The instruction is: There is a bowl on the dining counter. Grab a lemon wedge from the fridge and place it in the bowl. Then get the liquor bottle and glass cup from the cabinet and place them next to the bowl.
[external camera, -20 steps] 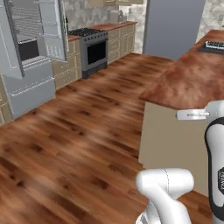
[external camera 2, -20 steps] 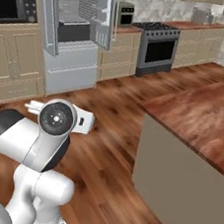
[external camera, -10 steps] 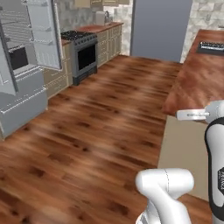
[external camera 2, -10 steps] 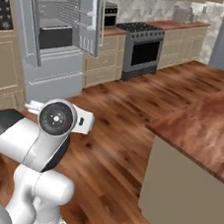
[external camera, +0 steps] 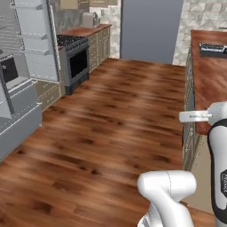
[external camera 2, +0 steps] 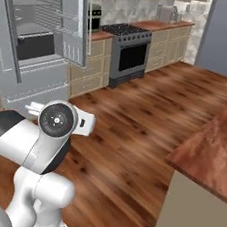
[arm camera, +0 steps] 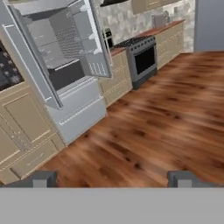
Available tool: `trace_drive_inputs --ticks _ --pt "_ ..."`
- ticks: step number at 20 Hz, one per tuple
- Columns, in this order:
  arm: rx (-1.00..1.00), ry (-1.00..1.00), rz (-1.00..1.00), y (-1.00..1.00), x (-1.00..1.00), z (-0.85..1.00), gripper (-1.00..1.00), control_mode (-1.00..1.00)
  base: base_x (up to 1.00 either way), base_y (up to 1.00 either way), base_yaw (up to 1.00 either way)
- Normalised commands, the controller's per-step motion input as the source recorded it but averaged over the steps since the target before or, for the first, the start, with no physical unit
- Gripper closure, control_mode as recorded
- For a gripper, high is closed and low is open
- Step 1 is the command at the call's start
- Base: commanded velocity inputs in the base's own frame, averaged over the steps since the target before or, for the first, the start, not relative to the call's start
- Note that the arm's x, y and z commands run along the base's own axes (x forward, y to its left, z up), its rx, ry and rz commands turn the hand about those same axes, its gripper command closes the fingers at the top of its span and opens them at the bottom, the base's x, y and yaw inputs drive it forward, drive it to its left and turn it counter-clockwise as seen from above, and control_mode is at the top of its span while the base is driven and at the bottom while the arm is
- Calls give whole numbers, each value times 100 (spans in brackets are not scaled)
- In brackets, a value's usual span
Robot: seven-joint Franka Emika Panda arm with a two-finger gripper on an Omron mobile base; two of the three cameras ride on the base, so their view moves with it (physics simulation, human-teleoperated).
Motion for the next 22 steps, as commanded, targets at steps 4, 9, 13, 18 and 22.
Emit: trace_drive_inputs --ticks 4,9,13,18,22 --pt "0 0 0 0 0 0 -100 100 100 43 -26" --pt "0 0 0 0 0 0 -100 100 100 19 -31" --pt "0 0 0 0 0 0 -100 100 100 14 -35" --pt "0 0 0 0 0 0 -100 100 100 24 -36" --pt "0 0 0 0 0 0 -100 100 100 60 -37"
